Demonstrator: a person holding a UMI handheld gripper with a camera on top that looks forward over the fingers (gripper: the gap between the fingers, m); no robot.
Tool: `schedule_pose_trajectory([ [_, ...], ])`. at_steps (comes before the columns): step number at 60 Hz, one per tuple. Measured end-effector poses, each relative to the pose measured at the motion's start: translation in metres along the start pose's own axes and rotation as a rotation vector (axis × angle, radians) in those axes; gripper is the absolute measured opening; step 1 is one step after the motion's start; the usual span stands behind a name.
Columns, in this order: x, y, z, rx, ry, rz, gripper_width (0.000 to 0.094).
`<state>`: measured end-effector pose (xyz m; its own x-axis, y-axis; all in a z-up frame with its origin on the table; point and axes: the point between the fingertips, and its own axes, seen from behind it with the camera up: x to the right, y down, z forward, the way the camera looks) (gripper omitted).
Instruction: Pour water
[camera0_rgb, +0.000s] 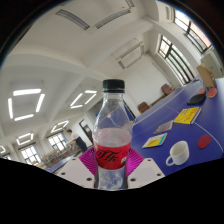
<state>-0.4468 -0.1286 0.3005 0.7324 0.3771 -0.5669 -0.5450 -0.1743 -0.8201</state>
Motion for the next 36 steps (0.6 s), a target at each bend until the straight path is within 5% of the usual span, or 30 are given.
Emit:
schedule_pose_trajectory([
  [7, -0.04, -0.044, 0.048, 0.052, -0.193, 0.429, 0.0323],
  [15, 0.005, -0.079, 0.097, 0.129, -0.311, 0.931, 0.0321],
  [36, 0.14, -0.027, 0.142, 0.293, -0.275, 1.7, 0.0319],
])
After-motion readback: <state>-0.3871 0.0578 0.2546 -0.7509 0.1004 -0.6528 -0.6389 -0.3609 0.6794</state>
